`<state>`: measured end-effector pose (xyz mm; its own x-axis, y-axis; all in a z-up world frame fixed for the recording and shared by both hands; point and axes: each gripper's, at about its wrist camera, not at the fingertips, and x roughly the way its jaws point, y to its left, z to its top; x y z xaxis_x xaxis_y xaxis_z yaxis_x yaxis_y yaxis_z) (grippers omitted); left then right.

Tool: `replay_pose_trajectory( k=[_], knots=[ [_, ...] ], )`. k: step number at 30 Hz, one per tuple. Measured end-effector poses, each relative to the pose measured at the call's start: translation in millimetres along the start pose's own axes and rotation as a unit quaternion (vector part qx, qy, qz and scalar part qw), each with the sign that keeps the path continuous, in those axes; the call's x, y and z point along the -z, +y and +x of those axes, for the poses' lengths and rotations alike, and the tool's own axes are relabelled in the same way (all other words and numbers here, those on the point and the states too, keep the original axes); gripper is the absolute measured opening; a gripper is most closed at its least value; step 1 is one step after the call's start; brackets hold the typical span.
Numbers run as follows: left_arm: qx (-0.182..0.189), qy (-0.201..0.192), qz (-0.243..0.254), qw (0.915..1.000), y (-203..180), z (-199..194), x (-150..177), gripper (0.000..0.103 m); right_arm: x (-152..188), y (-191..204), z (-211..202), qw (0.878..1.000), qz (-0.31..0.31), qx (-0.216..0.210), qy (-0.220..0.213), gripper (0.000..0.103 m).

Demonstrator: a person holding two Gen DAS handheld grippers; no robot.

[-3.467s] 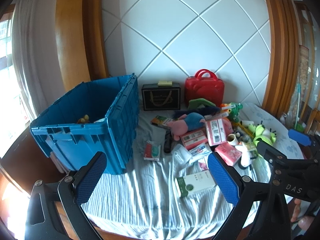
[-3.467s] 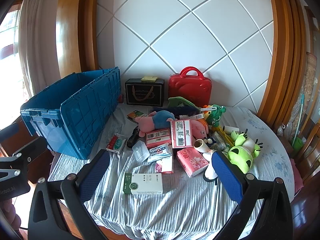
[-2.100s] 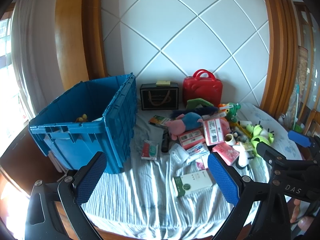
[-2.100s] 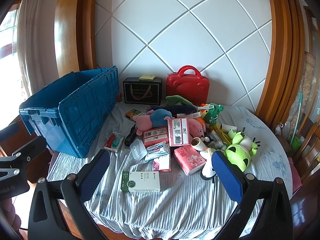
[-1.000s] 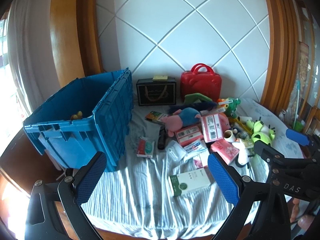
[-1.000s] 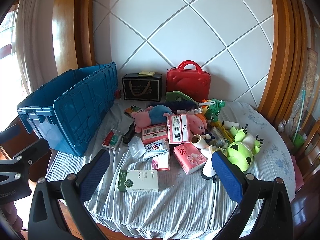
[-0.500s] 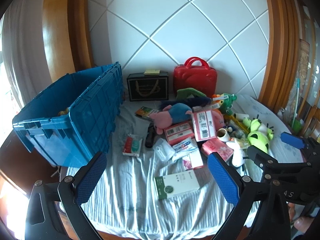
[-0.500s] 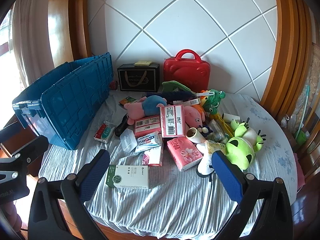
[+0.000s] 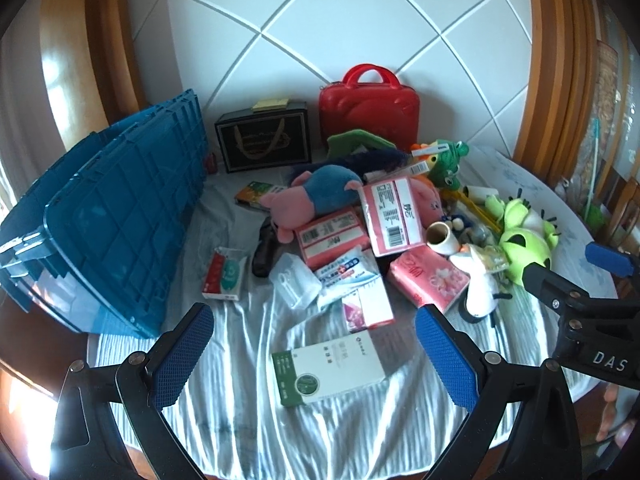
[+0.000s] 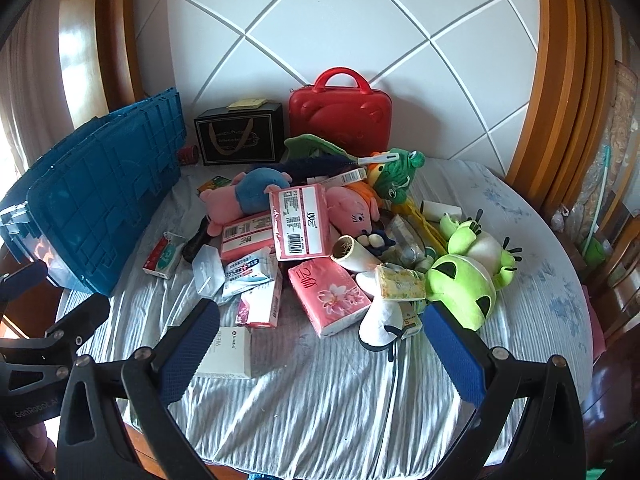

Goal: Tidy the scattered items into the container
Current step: 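Move both grippers toward the large green plush toy on the pile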

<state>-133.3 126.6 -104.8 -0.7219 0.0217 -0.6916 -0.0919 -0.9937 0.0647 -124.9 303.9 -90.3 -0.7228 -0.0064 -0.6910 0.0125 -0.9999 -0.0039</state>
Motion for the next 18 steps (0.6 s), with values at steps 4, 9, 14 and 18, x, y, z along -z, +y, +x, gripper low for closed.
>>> replay_pose_trajectory(
  k=[4,9,14,18],
  knots=[
    [0.016,0.020,0.022,0.9994,-15,41,-13,0.102,-2,-14,28,0.999,0.019,0.020,0.019,0.103],
    [0.036,0.048,0.043,0.9972,-36,87,-26,0.102,-7,-36,61,0.997,0.043,0.046,0.039,0.103],
    [0.048,0.078,0.065,0.9937,-67,120,-30,0.102,-1,-63,90,0.993,0.068,0.060,0.070,0.103],
    [0.049,0.096,0.068,0.9918,-95,139,-34,0.102,3,-91,108,0.991,0.083,0.066,0.087,0.103]
  ],
)
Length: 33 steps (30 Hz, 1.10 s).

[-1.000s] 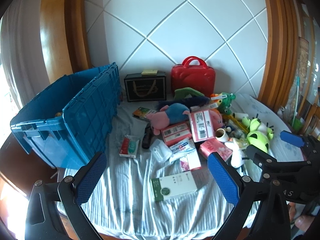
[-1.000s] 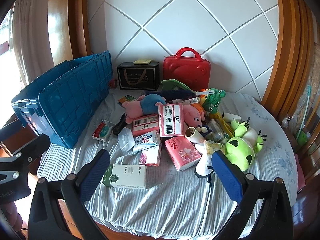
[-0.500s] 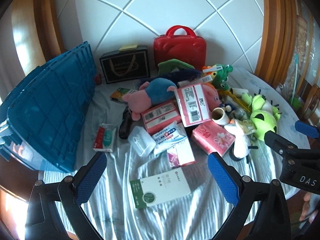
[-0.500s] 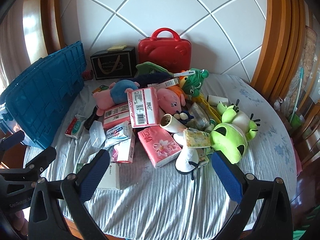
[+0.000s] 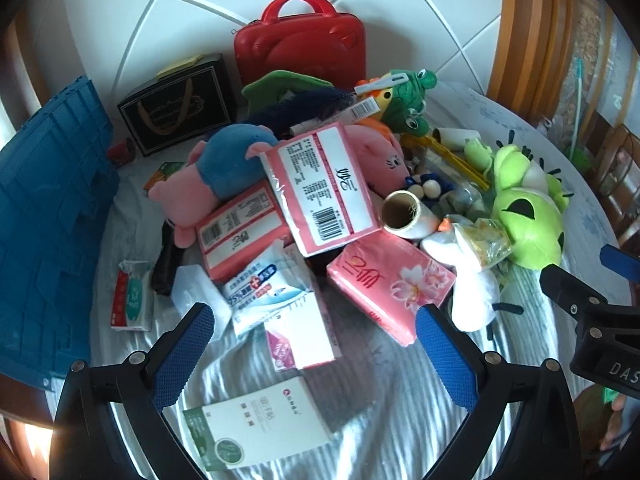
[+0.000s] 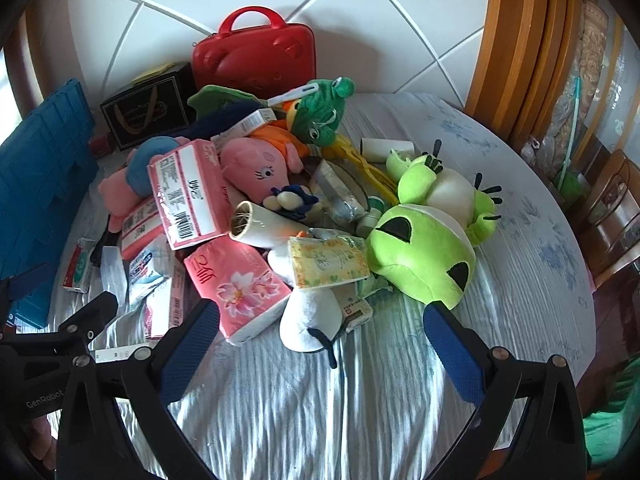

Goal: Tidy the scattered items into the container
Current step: 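Move both grippers toward the large green plush toy on the pile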

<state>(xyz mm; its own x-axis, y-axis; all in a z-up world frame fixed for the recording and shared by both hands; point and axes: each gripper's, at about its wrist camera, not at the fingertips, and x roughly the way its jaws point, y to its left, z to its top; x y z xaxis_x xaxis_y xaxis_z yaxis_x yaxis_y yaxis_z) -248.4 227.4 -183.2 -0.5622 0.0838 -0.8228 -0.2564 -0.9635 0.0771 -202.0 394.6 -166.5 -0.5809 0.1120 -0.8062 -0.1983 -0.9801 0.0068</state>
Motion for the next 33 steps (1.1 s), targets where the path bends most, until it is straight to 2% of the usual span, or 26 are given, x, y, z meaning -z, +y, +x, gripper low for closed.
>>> replay_pose_trajectory(
  k=[5,11,18,22,30,33],
  knots=[
    [-0.013,0.024,-0.017,0.9995,-39,26,-15,0.102,-11,-39,29,1.000,-0.005,-0.007,0.019,0.103],
    [-0.030,0.052,-0.051,0.9969,-104,57,-33,0.102,-30,-107,73,0.998,-0.031,-0.035,0.046,0.103],
    [-0.019,0.079,-0.044,0.9957,-172,84,-38,0.102,-39,-174,114,0.994,-0.047,-0.056,0.085,0.103],
    [-0.022,0.095,-0.040,0.9944,-187,102,-39,0.102,-40,-184,124,0.991,-0.052,-0.077,0.091,0.103],
    [-0.024,0.126,-0.040,0.9910,-191,135,-32,0.098,-44,-184,134,0.988,-0.065,-0.107,0.090,0.103],
    [-0.029,0.115,-0.025,0.9926,-194,137,-33,0.096,-46,-183,136,0.988,-0.061,-0.113,0.088,0.103]
  ],
)
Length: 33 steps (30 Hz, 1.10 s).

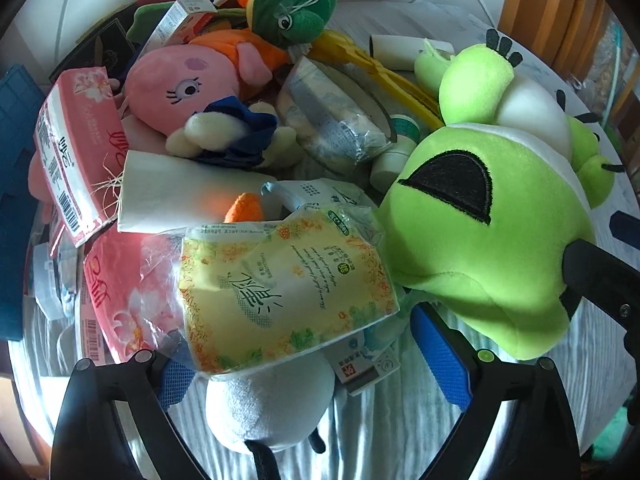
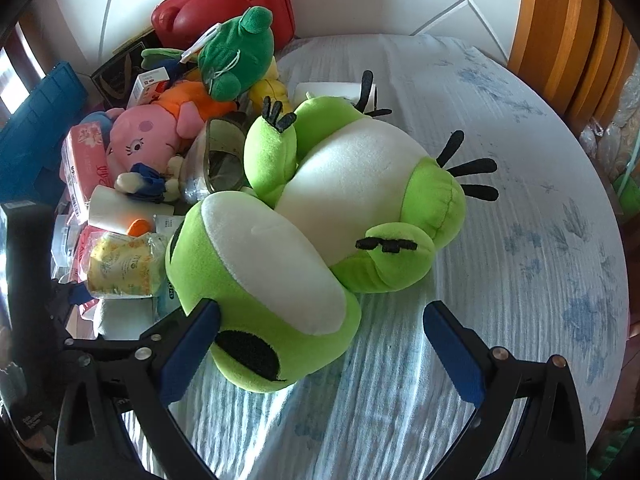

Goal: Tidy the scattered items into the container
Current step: 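Move both grippers toward the large green plush toy on the pile, then close the left gripper on the green plush while the right gripper grips its other side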

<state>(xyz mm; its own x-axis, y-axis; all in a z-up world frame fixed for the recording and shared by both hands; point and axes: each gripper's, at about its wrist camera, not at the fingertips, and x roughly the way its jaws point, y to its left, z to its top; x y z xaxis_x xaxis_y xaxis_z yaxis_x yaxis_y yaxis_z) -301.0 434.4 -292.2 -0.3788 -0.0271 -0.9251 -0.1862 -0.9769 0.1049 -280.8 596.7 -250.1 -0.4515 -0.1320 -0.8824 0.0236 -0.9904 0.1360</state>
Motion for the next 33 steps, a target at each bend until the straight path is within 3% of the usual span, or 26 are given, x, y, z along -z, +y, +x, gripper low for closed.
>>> replay_pose_trajectory(
  k=[7,13,17,23,29,33],
  knots=[
    [0.020,-0.002,-0.012,0.9997,6,-12,-4,0.082,-4,-5,-20,0.999,0.014,0.021,-0.027,0.093],
    [0.023,-0.031,-0.046,0.9982,3,-53,-13,0.082,-16,-34,-29,0.999,0.023,0.024,-0.037,0.092],
    [0.002,-0.023,-0.099,0.9948,-17,-58,-14,0.082,-37,-55,-27,0.999,-0.010,0.010,-0.039,0.092],
    [-0.043,-0.007,-0.176,0.9834,-40,-65,-1,0.082,-64,-83,-10,0.995,-0.090,-0.042,-0.008,0.092],
    [-0.027,-0.024,-0.220,0.9748,-46,-88,7,0.085,-83,-84,11,0.988,-0.128,-0.080,0.015,0.093],
    [-0.016,-0.022,-0.237,0.9711,-68,-81,7,0.085,-74,-86,44,0.985,-0.132,-0.090,0.062,0.093]
  ],
)
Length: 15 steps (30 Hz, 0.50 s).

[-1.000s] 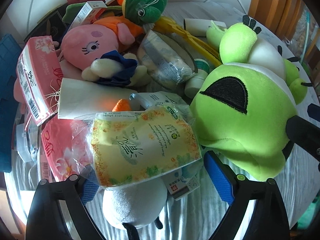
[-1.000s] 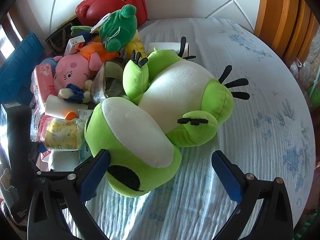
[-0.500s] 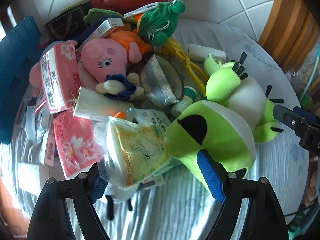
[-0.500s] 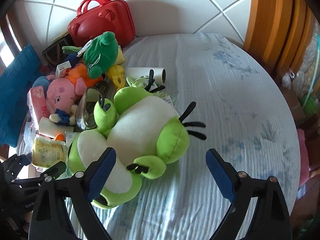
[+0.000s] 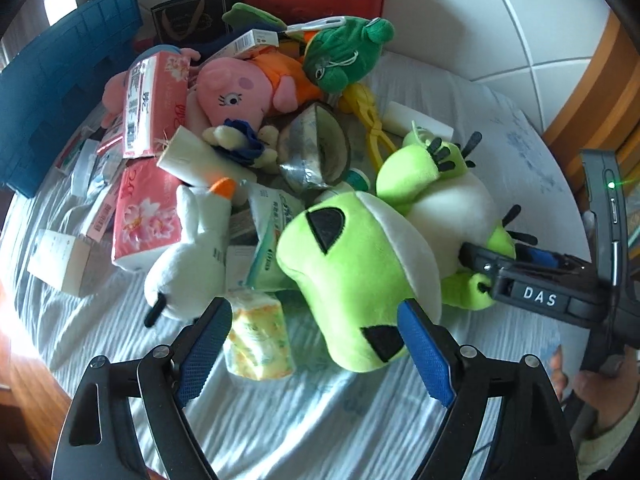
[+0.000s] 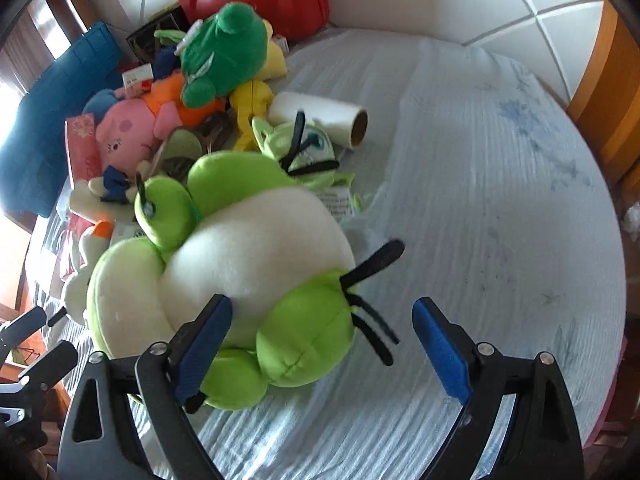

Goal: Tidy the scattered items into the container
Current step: 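Close the left gripper on the green plush while the right gripper grips its other side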

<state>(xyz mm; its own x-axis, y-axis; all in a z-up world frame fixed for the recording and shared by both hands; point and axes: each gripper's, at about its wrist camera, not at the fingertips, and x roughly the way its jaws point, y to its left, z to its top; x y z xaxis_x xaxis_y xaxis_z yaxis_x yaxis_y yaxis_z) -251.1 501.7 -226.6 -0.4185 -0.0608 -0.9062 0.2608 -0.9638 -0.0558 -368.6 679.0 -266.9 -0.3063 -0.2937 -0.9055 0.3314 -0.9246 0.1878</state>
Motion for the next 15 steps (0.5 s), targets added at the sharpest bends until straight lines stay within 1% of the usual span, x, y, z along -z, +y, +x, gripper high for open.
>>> replay_pose_trajectory(
  k=[1,3,4,7,9,10,12,13,15],
  knots=[
    [-0.001,0.006,-0.006,1.0000,-5,4,6,0.085,4,0,4,1.000,-0.007,-0.013,0.006,0.093],
    [-0.008,0.023,-0.012,0.9996,-18,16,15,0.085,11,1,6,0.999,-0.026,-0.024,0.011,0.093],
    [-0.015,0.025,-0.018,0.9994,-24,21,17,0.085,12,0,5,0.999,-0.033,-0.028,0.012,0.093],
    [-0.055,0.008,-0.051,0.9972,-40,34,23,0.086,12,-6,0,0.997,-0.064,-0.041,0.010,0.093],
    [-0.072,-0.006,-0.078,0.9943,-50,38,26,0.088,10,-13,-5,0.994,-0.094,-0.046,0.009,0.093],
    [-0.076,-0.007,-0.080,0.9939,-55,42,26,0.090,9,-17,-8,0.993,-0.107,-0.048,0.010,0.093],
    [-0.082,-0.008,-0.084,0.9930,-64,50,27,0.091,6,-27,-14,0.990,-0.130,-0.058,0.009,0.095],
    [-0.085,-0.001,-0.084,0.9928,-68,56,27,0.091,5,-30,-15,0.988,-0.138,-0.066,0.008,0.098],
    [-0.104,0.010,-0.086,0.9908,-73,67,26,0.091,1,-29,-13,0.985,-0.153,-0.078,0.009,0.100]
  ],
)
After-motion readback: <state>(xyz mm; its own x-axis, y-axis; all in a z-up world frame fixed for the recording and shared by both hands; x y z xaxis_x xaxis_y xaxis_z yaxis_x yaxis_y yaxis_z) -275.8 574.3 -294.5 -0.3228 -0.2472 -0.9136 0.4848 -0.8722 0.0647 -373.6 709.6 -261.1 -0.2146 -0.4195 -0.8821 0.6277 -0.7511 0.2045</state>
